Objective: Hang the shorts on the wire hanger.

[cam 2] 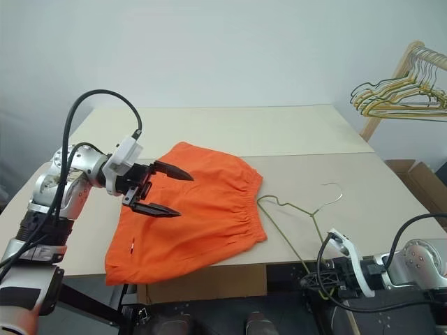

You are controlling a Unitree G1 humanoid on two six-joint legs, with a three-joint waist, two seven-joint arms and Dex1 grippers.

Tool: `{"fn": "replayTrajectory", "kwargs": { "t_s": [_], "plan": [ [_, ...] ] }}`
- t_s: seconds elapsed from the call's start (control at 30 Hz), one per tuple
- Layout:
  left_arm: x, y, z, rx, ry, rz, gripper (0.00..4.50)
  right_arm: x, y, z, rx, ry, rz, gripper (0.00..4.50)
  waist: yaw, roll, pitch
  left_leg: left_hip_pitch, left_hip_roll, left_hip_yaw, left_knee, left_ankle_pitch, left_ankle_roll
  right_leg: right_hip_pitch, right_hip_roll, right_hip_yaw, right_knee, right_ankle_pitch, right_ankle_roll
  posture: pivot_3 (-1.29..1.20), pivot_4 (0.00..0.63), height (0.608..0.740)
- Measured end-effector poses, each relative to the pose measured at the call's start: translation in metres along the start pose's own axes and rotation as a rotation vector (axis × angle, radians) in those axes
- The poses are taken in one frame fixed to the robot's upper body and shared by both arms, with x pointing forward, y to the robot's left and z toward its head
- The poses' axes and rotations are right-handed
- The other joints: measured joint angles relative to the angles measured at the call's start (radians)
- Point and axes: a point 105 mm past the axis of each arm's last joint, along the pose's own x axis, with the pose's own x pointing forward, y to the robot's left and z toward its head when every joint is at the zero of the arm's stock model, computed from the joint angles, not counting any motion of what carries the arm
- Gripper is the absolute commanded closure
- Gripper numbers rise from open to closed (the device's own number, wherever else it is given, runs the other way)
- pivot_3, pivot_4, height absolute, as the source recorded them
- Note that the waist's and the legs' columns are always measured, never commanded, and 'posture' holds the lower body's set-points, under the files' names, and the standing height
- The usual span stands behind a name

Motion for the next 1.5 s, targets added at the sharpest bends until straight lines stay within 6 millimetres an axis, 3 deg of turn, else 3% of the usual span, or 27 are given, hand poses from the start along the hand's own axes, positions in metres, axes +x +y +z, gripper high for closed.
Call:
{"fn": "replayTrajectory", "kwargs": {
  "t_s": [0.63,0.93,1.2,1.37,1.5],
  "plan": [
    [-0.005,0.001,-0.001,-0.001,0.017,0.034,0.01,0.001,0.010,0.015,-0.050,-0.016,0.043,4.50,0.018,0.000,0.000,0.000,0.000,0.000,0.000,0.000,0.000,-0.001,0.000,0.000,0.000,0.000,0.000,0.16,0.000,0.740],
    [-0.008,0.001,0.000,0.001,0.025,0.043,0.01,0.014,0.014,0.004,-0.059,0.074,0.093,4.50,0.020,0.000,0.000,-0.001,0.000,0.000,0.000,0.000,0.000,-0.001,0.000,0.000,0.000,-0.001,-0.001,0.19,0.000,0.740],
    [-0.011,-0.003,-0.002,0.001,0.035,0.055,0.01,0.022,0.011,0.030,-0.040,0.022,0.101,4.50,0.033,0.000,0.000,-0.001,0.000,0.000,0.000,0.000,0.000,-0.002,0.000,0.000,0.000,0.000,-0.001,0.23,0.000,0.740],
    [-0.013,-0.006,-0.005,-0.010,0.045,0.064,0.01,0.030,0.024,0.031,-0.078,0.088,0.193,4.50,0.054,0.000,0.000,-0.003,0.001,0.000,0.000,0.000,0.000,-0.003,0.000,-0.001,-0.001,0.001,0.000,0.25,0.000,0.740],
    [-0.016,-0.006,-0.003,-0.009,0.055,0.070,0.01,0.034,0.023,0.055,-0.067,0.045,0.185,4.50,0.066,0.000,0.000,-0.002,0.001,0.001,0.000,0.000,0.000,-0.003,0.000,-0.001,-0.002,0.000,-0.002,0.26,0.000,0.740]
  ]
}}
